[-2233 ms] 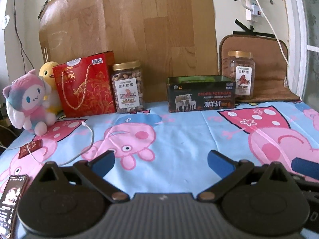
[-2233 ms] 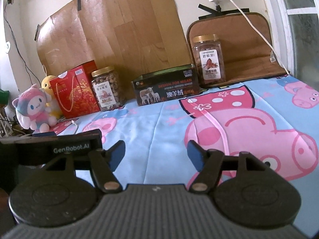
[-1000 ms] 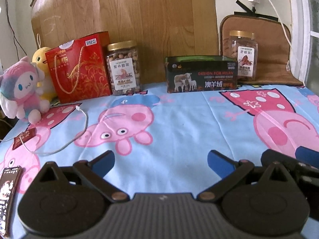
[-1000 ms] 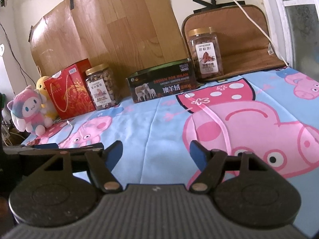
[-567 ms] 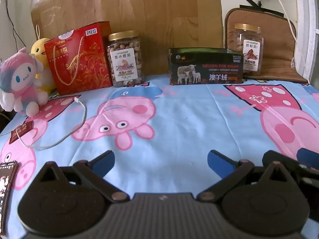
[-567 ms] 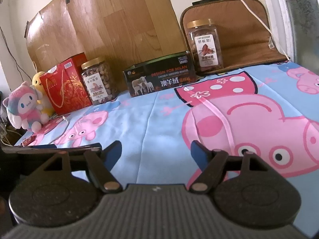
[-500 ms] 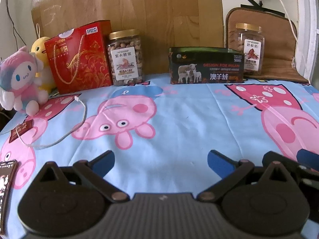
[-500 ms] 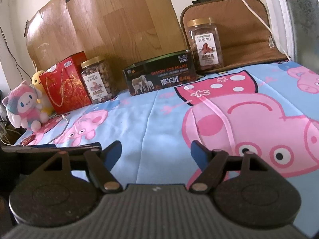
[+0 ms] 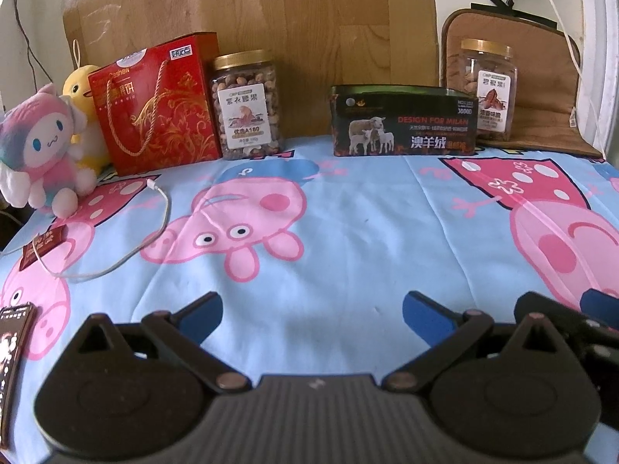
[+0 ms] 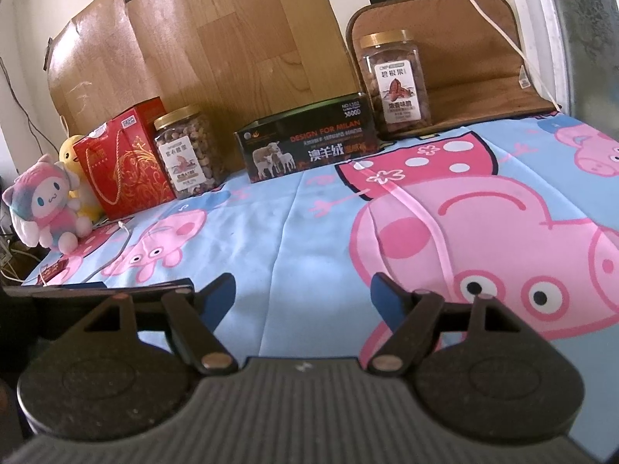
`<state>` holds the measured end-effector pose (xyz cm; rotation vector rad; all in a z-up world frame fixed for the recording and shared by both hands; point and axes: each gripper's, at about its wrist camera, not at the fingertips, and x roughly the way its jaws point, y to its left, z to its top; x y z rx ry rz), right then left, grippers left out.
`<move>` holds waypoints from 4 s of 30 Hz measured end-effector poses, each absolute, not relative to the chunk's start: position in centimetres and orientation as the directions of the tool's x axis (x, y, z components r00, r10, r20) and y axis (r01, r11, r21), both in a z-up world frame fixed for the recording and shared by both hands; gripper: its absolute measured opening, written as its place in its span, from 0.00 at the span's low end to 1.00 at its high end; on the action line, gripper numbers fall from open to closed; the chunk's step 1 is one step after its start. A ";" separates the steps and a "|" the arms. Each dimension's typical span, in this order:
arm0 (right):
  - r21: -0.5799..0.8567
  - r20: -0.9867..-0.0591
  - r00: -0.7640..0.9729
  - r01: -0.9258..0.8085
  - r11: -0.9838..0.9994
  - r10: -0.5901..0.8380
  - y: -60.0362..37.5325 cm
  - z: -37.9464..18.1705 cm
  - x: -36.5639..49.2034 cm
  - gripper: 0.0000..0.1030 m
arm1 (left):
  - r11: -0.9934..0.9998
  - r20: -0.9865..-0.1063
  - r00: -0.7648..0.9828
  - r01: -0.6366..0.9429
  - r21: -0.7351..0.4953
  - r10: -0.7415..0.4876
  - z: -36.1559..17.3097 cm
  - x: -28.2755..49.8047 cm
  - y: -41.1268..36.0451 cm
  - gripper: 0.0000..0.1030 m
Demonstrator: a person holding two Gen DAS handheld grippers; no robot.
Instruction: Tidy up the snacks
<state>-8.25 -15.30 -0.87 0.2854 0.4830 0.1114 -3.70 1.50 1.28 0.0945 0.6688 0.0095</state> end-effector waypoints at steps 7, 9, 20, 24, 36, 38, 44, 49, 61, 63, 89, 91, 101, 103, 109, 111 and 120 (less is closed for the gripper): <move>0.265 -0.459 0.874 -0.039 0.963 0.162 -15.0 -0.7 -8.2 0.78 | 0.997 -0.647 0.762 0.015 0.069 0.033 1.1 -3.5 2.0 1.00; 0.249 -0.469 0.870 -0.036 0.968 0.153 -14.9 -0.6 -8.1 0.79 | 0.998 -0.648 0.761 0.004 0.063 0.038 1.1 -3.4 2.3 1.00; 0.165 -0.485 0.871 0.000 0.986 0.081 -14.8 -0.4 -8.2 0.93 | 0.998 -0.652 0.756 -0.028 0.048 0.052 1.1 -3.4 3.0 1.00; 0.150 -0.492 0.869 0.016 0.989 0.061 -14.9 -0.4 -8.2 0.93 | 0.998 -0.649 0.758 -0.025 0.055 0.055 1.1 -3.4 3.0 1.00; 0.101 -0.476 0.879 0.096 0.990 -0.037 -14.9 -0.2 -8.3 0.95 | 0.998 -0.652 0.756 -0.022 0.058 0.055 1.0 -3.4 2.9 1.00; 0.092 -0.475 0.878 0.110 0.990 -0.053 -14.9 -0.2 -8.3 0.95 | 0.998 -0.653 0.756 -0.023 0.056 0.054 1.0 -3.5 3.0 1.00; 0.106 -0.485 0.871 0.149 0.983 -0.080 -15.5 -0.1 -8.1 0.96 | 0.998 -0.651 0.757 -0.022 0.059 0.055 1.1 -3.6 3.0 1.00; 0.093 -0.480 0.869 0.184 0.978 -0.118 -15.8 0.0 -8.1 0.96 | 0.998 -0.648 0.759 -0.021 0.062 0.056 1.2 -3.7 2.9 1.00; 0.080 -0.437 0.861 0.325 0.942 -0.260 -19.5 0.9 -8.0 0.97 | 0.998 -0.642 0.765 -0.010 0.067 0.051 1.3 -4.0 2.6 1.00; 0.085 -0.431 0.859 0.346 0.935 -0.279 -20.2 1.1 -8.1 0.97 | 0.998 -0.642 0.765 -0.007 0.068 0.049 1.3 -4.1 2.5 1.00; 0.110 -0.412 0.867 0.353 0.929 -0.281 -21.1 1.7 -8.6 0.97 | 0.994 -0.617 0.785 0.011 0.110 0.060 1.5 -4.8 1.5 1.00; 0.124 -0.416 0.875 0.324 0.938 -0.248 -20.7 1.7 -8.8 0.97 | 0.994 -0.616 0.786 0.014 0.113 0.059 1.5 -4.9 1.4 1.00; 0.104 -0.417 0.900 0.185 0.977 -0.126 -17.1 2.0 -9.1 0.97 | 0.994 -0.607 0.793 0.019 0.107 0.050 2.0 -5.3 1.5 1.00; 0.100 -0.419 0.900 0.174 0.980 -0.117 -16.8 1.9 -9.0 0.97 | 0.995 -0.607 0.793 0.019 0.103 0.047 2.0 -5.3 1.6 1.00; 0.102 -0.429 0.898 0.157 0.982 -0.099 -16.4 1.8 -8.8 0.97 | 0.996 -0.603 0.797 0.016 0.088 0.041 2.1 -5.5 1.9 1.00; 0.102 -0.428 0.899 0.153 0.983 -0.095 -16.2 1.8 -8.8 0.98 | 0.996 -0.601 0.798 0.012 0.088 0.043 2.2 -5.5 2.0 1.00; 0.107 -0.428 0.901 0.131 0.986 -0.073 -15.8 1.9 -8.9 0.98 | 0.994 -0.596 0.801 0.007 0.108 0.059 2.3 -5.6 1.8 1.00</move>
